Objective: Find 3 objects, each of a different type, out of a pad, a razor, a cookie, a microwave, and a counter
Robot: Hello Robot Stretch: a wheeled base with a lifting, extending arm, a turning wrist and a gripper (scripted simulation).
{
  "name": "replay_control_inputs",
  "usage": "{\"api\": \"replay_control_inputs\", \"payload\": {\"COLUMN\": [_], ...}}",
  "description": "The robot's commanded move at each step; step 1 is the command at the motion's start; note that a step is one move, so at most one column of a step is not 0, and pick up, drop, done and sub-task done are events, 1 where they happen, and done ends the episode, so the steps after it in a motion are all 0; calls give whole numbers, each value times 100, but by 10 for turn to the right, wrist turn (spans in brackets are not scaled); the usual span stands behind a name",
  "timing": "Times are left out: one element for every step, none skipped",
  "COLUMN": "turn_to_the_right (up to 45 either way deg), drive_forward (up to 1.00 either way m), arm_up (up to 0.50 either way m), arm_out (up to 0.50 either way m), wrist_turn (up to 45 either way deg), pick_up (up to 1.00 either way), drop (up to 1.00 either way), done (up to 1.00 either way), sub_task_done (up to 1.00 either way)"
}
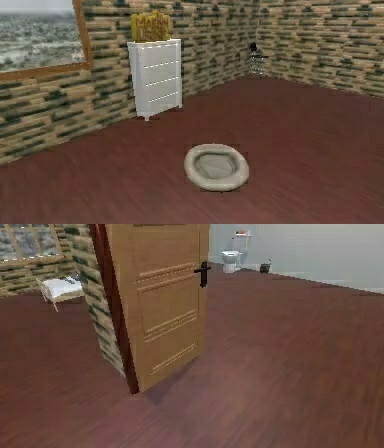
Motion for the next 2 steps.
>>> {"api": "replay_control_inputs", "payload": {"turn_to_the_right": [0,120], "drive_forward": [60,0], "arm_up": [0,0], "arm_out": [0,0], "wrist_turn": [0,0], "pick_up": [0,0], "drop": [0,0], "done": [0,0], "sub_task_done": [0,0]}}
